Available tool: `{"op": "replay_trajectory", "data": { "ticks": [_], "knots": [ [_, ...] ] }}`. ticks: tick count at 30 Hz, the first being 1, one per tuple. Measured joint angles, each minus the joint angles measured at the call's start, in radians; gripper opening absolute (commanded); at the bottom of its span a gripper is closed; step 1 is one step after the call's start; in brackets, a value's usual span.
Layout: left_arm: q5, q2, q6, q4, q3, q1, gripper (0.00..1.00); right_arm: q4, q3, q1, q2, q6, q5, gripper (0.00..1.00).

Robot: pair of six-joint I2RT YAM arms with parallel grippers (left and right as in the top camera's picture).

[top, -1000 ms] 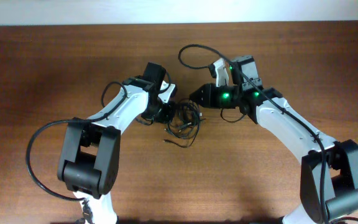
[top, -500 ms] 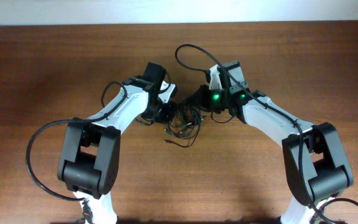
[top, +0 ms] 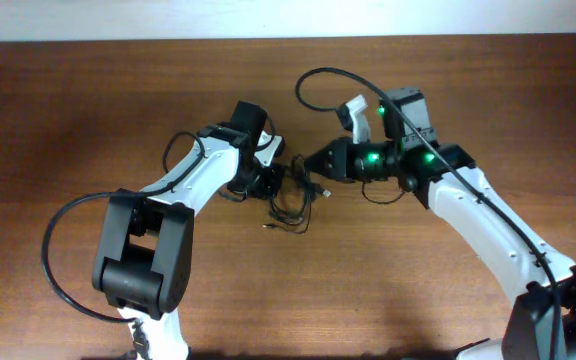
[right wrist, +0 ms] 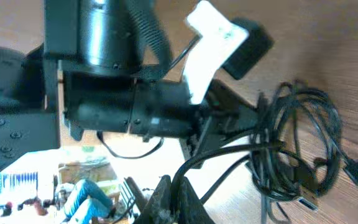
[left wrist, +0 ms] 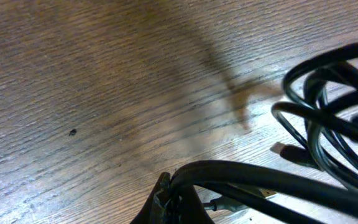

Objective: Untangle cables

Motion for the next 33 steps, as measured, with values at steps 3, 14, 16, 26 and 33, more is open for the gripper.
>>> {"op": "replay_trajectory", "data": {
  "ticks": [3,14,16,26,33],
  "knots": [
    [0.007,0.000,0.000,0.016,-0.004,0.000,0.02,-0.129,-0.003,-0.001,0.013,-0.027,0.172,0.04],
    [0.060,0.000,-0.006,0.063,-0.004,0.000,0.16,-0.137,-0.003,0.008,0.122,-0.109,0.181,0.04],
    [0.064,0.000,-0.004,0.073,-0.005,0.000,0.25,-0.096,-0.003,-0.017,0.122,-0.146,0.055,0.04],
    [0.114,0.000,-0.008,0.124,-0.005,-0.029,0.34,-0.119,-0.003,-0.086,0.122,-0.177,-0.105,0.08],
    [0.114,0.000,-0.008,0.130,-0.005,-0.046,0.38,-0.194,-0.003,-0.066,0.122,-0.177,0.016,0.09]
  ]
}}
